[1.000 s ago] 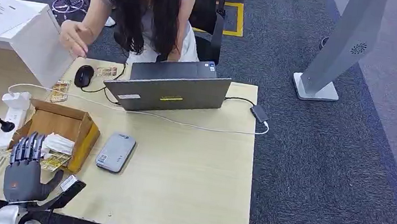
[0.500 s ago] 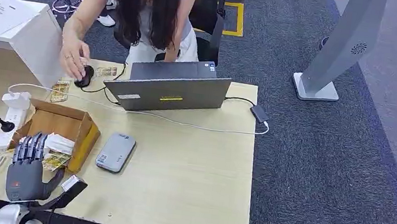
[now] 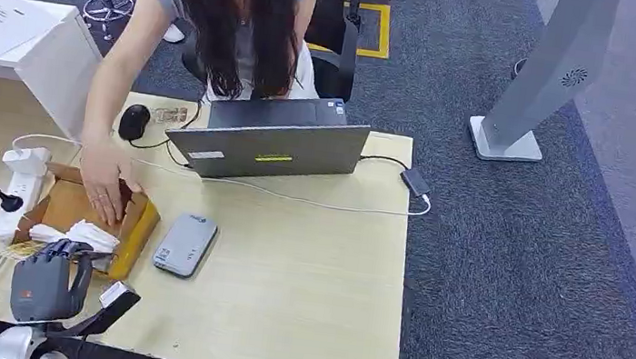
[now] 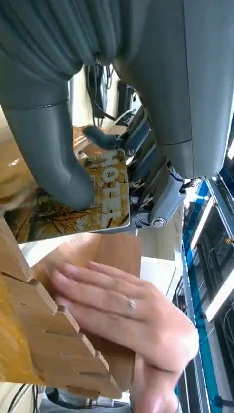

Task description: Pass the card to the sensor for recognition and then transmit it.

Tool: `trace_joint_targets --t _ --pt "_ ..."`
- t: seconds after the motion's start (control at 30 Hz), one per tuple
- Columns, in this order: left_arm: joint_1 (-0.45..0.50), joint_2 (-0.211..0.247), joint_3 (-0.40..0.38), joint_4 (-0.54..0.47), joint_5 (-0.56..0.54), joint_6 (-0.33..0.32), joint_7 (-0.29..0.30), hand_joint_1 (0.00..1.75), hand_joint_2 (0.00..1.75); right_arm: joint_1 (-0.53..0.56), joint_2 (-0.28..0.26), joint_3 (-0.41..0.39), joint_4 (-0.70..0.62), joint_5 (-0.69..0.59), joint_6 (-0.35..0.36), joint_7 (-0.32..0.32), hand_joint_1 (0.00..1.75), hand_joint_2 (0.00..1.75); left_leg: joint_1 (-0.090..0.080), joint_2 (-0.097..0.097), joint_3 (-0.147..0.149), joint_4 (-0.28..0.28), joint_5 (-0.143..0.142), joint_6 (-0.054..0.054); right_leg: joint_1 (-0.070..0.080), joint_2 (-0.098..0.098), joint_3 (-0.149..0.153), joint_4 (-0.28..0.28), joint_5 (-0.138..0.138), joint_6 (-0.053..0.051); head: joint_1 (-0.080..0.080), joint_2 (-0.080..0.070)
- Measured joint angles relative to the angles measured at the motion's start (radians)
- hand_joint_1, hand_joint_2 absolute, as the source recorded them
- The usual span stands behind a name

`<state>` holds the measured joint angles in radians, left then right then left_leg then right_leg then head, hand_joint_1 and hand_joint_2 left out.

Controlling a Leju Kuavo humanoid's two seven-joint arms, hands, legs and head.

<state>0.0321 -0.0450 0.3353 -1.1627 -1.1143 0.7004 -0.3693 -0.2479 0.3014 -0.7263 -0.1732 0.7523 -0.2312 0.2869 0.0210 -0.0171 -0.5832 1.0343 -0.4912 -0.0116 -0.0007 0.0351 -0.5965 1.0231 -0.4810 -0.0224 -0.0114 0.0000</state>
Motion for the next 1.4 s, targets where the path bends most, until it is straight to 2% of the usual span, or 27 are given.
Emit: trace_joint_targets --t 0.77,1.03,1.27,1.4 --pt "0.001 0.008 -0.026 -0.003 0.023 0.001 0.014 1.75 1.75 0.000 0.000 0.000 -0.002 0.009 0.001 0.001 0.00 1.75 0.000 0.000 0.000 0.000 0.000 0.000 0.000 0.000 0.000 0.000 0.000 0.000 0.000 0.000" --pt "0.007 0.033 -0.155 -0.145 0.025 -0.010 0.086 1.75 1.75 0.003 0.000 0.000 -0.003 0.017 -0.002 -0.013 0.00 1.75 0.000 0.000 0.000 0.000 0.000 0.000 0.000 0.000 0.000 0.000 0.000 0.000 0.000 0.000" --pt "0.014 0.042 -0.203 -0.205 0.024 -0.011 0.090 1.75 1.75 0.004 0.000 0.000 -0.003 0.017 -0.002 -0.014 0.00 1.75 0.000 0.000 0.000 0.000 0.000 0.000 0.000 0.000 0.000 0.000 0.000 0.000 0.000 0.000" --pt "0.016 0.052 -0.249 -0.256 0.023 -0.015 0.113 1.75 1.75 0.004 0.000 0.000 -0.003 0.020 -0.003 -0.014 0.00 1.75 0.000 0.000 0.000 0.000 0.000 0.000 0.000 0.000 0.000 0.000 0.000 0.000 0.000 0.000"
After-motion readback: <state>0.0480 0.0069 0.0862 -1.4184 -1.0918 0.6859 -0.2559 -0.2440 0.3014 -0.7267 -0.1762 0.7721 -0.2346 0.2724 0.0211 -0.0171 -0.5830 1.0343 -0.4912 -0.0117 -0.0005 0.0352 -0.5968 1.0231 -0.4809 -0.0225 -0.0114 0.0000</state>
